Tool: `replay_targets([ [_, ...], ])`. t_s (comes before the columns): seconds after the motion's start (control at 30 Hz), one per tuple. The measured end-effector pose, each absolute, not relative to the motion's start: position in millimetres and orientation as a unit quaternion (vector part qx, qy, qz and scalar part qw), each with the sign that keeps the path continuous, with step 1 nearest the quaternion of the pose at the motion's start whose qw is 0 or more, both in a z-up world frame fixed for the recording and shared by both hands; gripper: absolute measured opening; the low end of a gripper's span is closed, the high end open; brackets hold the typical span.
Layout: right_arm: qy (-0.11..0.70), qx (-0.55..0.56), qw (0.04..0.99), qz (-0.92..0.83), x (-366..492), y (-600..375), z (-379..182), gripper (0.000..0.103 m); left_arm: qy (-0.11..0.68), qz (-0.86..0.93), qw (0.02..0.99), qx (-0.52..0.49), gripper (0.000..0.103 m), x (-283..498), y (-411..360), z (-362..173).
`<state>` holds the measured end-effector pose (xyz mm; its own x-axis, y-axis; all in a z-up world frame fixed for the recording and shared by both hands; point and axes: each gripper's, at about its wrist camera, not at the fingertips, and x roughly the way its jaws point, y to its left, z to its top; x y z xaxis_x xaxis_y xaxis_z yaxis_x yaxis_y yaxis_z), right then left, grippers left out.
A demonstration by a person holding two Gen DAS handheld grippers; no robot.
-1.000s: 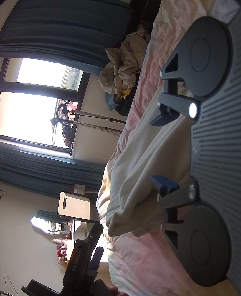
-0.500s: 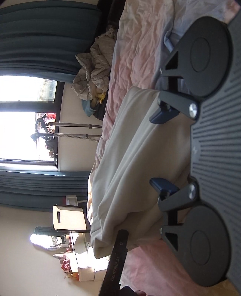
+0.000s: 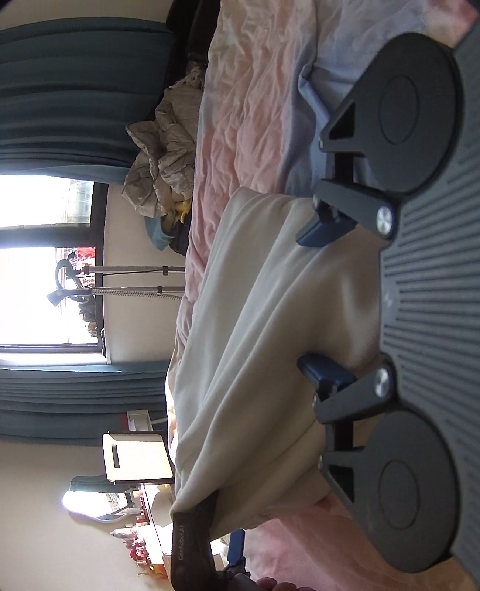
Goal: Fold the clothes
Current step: 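Grasp the ribbed cuffs with the left gripper while the right gripper grasps the folded edge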
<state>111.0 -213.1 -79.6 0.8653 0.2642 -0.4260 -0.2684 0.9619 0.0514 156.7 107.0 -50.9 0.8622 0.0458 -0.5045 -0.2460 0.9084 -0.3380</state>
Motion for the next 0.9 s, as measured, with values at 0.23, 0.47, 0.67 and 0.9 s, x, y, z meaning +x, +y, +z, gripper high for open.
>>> replay_targets([
  [0.23, 0.257, 0.003, 0.959, 0.122, 101.0, -217.6, -82.4, 0.027, 0.271, 0.084, 0.936, -0.208, 0.089, 159.3, 110.4, -59.5],
  [0.47, 0.273, 0.000, 0.955, 0.118, 101.4, -213.8, -94.2, 0.029, 0.285, 0.047, 0.905, -0.311, 0.086, 134.8, 116.7, -56.7],
  [0.67, 0.269, 0.105, 0.950, 0.121, 95.1, -236.8, -78.3, 0.032, 0.328, 0.007, 0.822, -0.465, 0.086, 117.5, 122.7, -92.0],
  [0.9, 0.226, 0.333, 0.900, 0.165, 88.5, -285.8, -64.2, 0.034, 0.304, -0.023, 0.775, -0.553, 0.086, 127.6, 123.9, -130.1],
])
